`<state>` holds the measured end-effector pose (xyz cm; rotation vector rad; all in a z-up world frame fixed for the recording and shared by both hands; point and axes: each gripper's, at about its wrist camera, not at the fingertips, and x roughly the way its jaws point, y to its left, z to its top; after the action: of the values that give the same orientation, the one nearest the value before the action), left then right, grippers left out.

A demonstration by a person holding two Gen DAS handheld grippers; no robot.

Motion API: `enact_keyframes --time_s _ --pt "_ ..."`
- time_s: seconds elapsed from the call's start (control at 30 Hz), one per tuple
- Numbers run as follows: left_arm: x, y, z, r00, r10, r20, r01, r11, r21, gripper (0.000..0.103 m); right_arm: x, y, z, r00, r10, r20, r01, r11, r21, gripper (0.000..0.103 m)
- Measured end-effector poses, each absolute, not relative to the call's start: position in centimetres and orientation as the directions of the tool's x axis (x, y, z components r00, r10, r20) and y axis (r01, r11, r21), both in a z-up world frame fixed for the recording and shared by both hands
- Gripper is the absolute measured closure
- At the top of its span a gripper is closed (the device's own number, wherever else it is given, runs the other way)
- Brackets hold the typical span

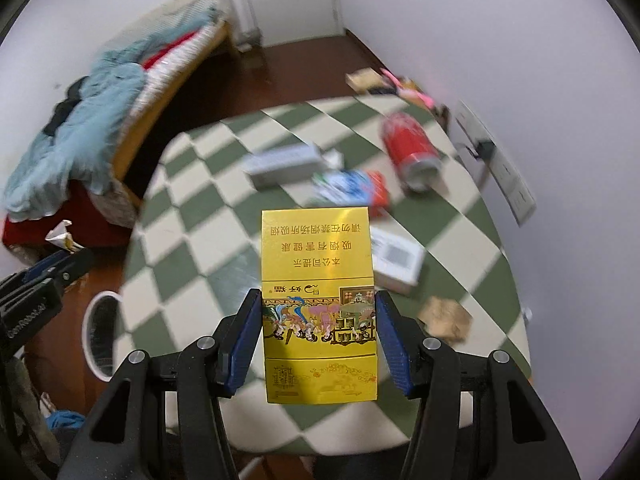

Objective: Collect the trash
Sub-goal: 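Carry both items over the white bin and open both tools to drop them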

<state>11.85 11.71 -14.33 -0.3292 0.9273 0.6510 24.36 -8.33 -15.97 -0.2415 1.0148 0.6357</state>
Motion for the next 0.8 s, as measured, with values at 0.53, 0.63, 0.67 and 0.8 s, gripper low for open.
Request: enact_keyframes --time_s 0.53,0.63,0.67,0.8 --pt "-4.3 26.0 -16.3 0.267 0.45 -0.852 -0.849 0.529 0.013 0.062 12.2 12.8 -18.0 0.088 0.515 -0.853 -0.832 0.509 0.222 0.045" --pt "-7.9 29.9 -20.5 0.204 0.4 -0.894 -0.888 0.459 0.003 0.062 9.2 17.7 -21.8 -0.014 0.477 -0.879 -0.854 0.452 0.259 0.045" --pt "-8.8 31.0 -21.8 0.187 0.383 -0.905 -0.899 0.439 0.0 0.062 8.3 19.2 -23.1 -0.039 0.461 -0.886 -0.859 0.437 0.265 0.045" --pt "-12.1 35.2 -28.2 0.149 0.265 -0.953 -0.929 0.368 -0.043 0.062 4.5 25.0 -29.4 -0.131 0.372 -0.919 -0.88 0.383 0.281 0.045"
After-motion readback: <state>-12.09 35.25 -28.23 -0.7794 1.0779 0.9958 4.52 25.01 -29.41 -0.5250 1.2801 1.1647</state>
